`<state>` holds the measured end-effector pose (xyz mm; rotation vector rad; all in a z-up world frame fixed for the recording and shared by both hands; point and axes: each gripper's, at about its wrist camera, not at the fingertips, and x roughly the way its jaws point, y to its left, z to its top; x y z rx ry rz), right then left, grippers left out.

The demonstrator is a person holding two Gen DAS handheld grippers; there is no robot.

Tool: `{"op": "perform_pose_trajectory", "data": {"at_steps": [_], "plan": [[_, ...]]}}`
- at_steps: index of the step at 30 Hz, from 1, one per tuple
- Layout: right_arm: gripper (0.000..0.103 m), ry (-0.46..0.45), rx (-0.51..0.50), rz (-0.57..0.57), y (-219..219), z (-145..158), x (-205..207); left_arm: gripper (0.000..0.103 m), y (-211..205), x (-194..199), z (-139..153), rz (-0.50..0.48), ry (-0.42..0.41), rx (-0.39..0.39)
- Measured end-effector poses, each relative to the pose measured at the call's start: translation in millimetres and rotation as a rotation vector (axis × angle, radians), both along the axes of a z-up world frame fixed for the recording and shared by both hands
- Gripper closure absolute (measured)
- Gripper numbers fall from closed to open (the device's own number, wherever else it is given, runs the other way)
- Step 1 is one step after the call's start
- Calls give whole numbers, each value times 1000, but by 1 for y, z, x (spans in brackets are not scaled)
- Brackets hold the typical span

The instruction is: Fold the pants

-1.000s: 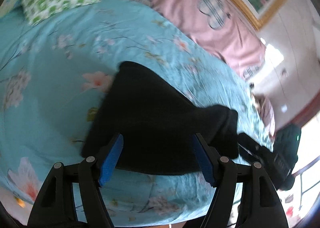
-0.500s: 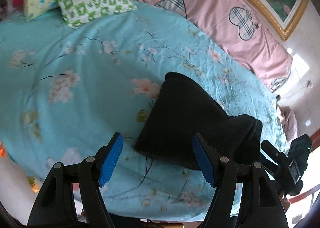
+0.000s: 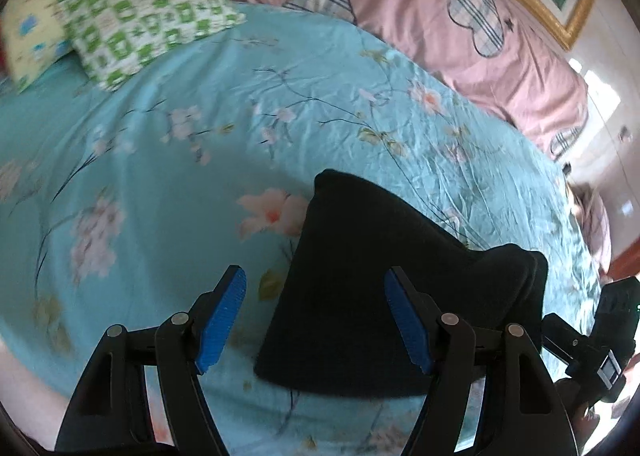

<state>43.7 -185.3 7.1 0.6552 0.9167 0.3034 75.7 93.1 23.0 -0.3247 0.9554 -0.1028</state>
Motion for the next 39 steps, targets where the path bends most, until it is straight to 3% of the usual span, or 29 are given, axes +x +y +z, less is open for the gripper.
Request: {"op": "perform_pose_trajectory", "data": {"at_steps": [4, 11, 17, 22, 27, 29, 31, 32, 36, 39], "plan": [[8, 52, 24, -26, 4, -12, 8, 30, -3, 27, -11, -94, 14, 0], [8, 209, -38, 25, 12, -19, 30, 29, -2, 63, -23, -169, 116, -134], [8, 343, 3, 28, 14, -25, 50, 25, -16, 80, -33, -205, 242, -103], [8, 357, 21, -3, 13, -27, 49, 25, -22, 88, -46, -256, 301, -134], [8, 285, 40, -29, 13, -29, 43, 23, -12, 84, -62, -275, 238, -232], [9, 256, 17, -32, 15, -27, 41, 26, -10, 79, -64, -281, 200, -250], [11, 217, -28, -17, 20, -25, 37, 37, -11, 76, -63, -297, 166, -246], [16, 204, -54, -13, 22, -25, 35, 39, -12, 75, -64, -293, 164, -245], [29, 156, -93, -15, 22, -24, 28, 66, -5, 74, -62, -262, 154, -312], [42, 109, -95, 0, 21, -23, 23, 74, 3, 67, -56, -224, 134, -387]]}}
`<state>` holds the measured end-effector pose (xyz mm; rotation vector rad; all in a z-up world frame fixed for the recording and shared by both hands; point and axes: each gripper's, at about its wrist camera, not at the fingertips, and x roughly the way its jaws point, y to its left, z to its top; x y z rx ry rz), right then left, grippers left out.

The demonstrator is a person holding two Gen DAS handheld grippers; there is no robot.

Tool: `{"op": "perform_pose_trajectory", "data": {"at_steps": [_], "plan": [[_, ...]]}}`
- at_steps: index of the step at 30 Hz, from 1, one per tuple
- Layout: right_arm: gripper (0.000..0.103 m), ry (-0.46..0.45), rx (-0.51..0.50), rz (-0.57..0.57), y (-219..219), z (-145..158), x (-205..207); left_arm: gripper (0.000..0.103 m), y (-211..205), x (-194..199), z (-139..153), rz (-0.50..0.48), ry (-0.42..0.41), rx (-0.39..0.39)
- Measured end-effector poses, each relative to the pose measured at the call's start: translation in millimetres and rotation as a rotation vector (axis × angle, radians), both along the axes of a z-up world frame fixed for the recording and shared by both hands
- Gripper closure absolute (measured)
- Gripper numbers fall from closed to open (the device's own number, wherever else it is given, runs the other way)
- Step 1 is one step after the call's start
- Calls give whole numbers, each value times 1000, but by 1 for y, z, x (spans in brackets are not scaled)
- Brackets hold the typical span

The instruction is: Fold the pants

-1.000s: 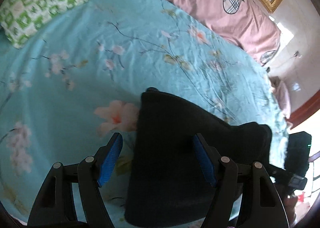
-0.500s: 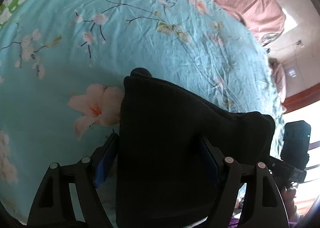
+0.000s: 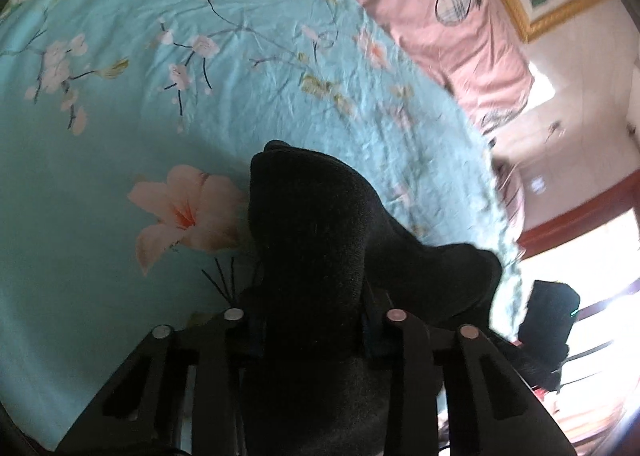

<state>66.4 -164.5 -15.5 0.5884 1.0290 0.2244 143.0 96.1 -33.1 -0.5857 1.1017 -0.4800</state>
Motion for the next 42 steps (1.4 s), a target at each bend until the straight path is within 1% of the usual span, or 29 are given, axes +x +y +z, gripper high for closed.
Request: {"op": "perform_pose_trajectory", "data": {"at_steps": [1, 2, 5, 7, 10, 14, 16, 21, 24, 29, 36, 40, 42], "plan": [[47, -7, 7, 6, -1, 0, -2, 75, 1, -5, 4, 15, -12, -9], [52, -16, 24, 14, -2, 2, -3, 76, 0, -11, 9, 24, -31, -2], [58, -50, 61, 43, -4, 11, -5, 77, 2, -23, 22, 54, -60, 9], [59, -73, 83, 61, -2, 20, -5, 77, 11, -32, 31, 83, -73, -7], [60, -112, 119, 95, 8, 34, 0, 77, 29, -47, 47, 134, -98, 8], [60, -155, 136, 155, 34, 46, 12, 77, 55, -71, 75, 215, -153, 86], [60, -169, 154, 193, 49, 50, 21, 77, 69, -82, 81, 250, -159, 108], [60, -190, 155, 277, 85, 55, 43, 77, 102, -97, 92, 337, -157, 189], [60, -195, 153, 316, 105, 55, 60, 77, 120, -94, 94, 370, -159, 215], [60, -195, 144, 358, 125, 52, 96, 77, 145, -70, 90, 425, -144, 226], [60, -185, 120, 438, 148, 43, 150, 77, 162, -45, 81, 498, -118, 259], [60, -173, 118, 466, 160, 33, 174, 77, 169, -30, 73, 502, -109, 289], [60, -164, 117, 472, 162, 28, 182, 77, 172, -25, 67, 507, -100, 289]]}}
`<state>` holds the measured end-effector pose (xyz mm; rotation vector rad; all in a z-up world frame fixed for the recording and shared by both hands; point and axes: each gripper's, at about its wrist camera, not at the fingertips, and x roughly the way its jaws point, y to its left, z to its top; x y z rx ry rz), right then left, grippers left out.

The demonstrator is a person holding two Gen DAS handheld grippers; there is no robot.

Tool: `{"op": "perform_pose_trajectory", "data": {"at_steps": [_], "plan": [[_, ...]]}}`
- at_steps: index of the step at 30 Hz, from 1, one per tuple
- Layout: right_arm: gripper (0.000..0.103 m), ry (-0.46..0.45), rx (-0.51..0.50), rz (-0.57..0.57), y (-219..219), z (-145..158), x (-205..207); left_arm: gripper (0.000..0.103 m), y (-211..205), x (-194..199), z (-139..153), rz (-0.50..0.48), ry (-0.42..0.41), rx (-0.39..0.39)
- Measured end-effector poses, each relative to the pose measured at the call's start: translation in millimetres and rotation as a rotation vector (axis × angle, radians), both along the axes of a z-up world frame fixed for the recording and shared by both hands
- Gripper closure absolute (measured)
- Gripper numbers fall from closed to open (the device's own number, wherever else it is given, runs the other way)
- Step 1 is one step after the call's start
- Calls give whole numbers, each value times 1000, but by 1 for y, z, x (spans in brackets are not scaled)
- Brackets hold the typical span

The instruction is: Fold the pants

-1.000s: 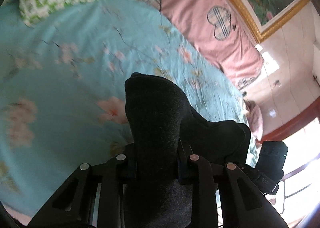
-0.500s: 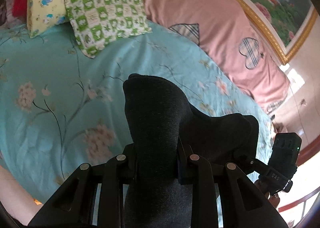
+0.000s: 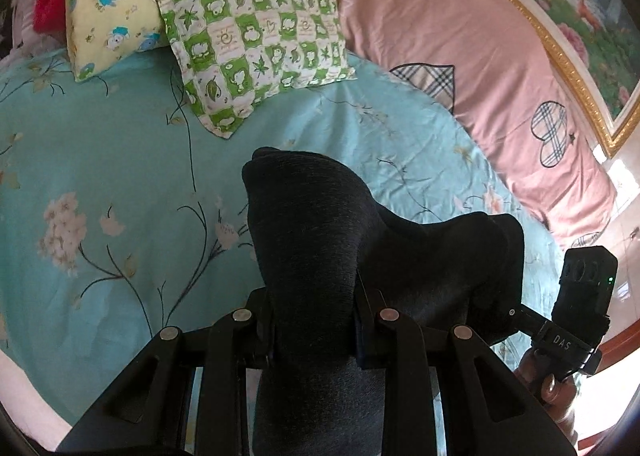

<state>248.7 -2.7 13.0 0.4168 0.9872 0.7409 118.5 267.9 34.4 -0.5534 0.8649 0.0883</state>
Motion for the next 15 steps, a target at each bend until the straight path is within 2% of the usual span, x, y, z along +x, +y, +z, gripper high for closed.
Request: {"op": "perform_pose_trajectory", "data": {"at_steps": [15], "plan": [[59, 27, -46, 53, 7, -29, 31, 73, 12, 25, -45, 13, 34, -27]]}}
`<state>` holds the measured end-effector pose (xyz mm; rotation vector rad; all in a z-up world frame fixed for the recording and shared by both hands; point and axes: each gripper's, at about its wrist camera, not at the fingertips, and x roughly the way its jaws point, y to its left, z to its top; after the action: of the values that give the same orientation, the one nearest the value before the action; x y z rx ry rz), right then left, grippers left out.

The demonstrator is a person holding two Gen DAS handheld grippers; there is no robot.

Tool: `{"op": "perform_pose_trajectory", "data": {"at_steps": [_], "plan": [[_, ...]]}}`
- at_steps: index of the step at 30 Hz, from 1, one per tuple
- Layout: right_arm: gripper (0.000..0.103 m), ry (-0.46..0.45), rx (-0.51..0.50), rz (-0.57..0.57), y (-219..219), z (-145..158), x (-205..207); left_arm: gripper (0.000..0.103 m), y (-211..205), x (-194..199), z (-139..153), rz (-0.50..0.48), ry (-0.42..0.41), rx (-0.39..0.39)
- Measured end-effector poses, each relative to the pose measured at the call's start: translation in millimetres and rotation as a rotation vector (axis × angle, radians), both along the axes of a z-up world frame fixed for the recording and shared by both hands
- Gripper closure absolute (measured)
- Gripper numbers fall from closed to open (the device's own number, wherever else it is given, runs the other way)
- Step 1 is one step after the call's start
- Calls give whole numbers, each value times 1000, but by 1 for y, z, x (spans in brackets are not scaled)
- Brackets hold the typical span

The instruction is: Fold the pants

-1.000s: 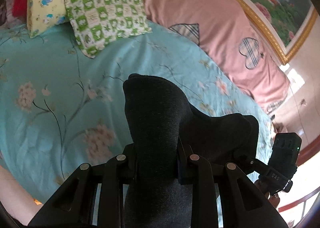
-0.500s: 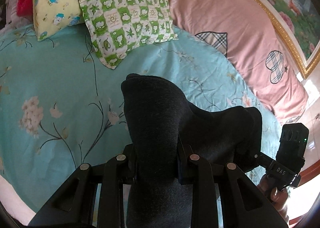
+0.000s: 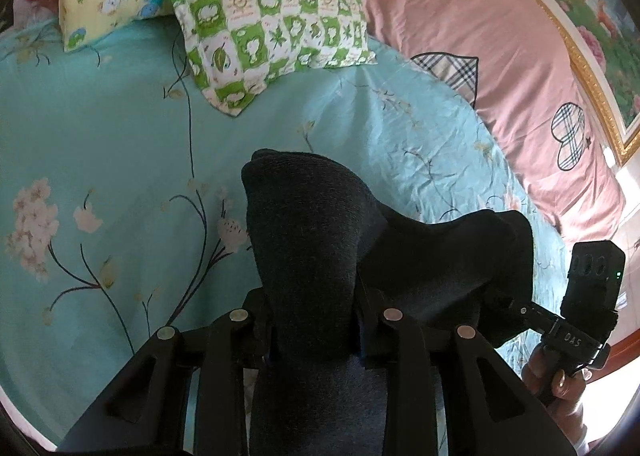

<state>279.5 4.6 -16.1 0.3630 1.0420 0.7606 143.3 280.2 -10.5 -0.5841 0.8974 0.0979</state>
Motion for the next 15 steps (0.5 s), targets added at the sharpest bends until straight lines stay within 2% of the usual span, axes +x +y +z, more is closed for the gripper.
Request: {"op": "perform_pose_trajectory", "data": {"at_steps": [6, 8, 10, 15], "plan": [[49, 13, -5, -11, -2, -11, 4, 67, 0, 1, -8, -4, 2, 3], [46, 16, 0, -18, -5, -14, 3, 62, -1, 1, -9, -2, 7, 10], [44, 20, 3, -24, -7, -16, 3, 53, -1, 0, -10, 3, 12, 19], [40, 20, 5, -38, -13, -16, 0, 44, -1, -6, -8, 19, 27, 57]]}}
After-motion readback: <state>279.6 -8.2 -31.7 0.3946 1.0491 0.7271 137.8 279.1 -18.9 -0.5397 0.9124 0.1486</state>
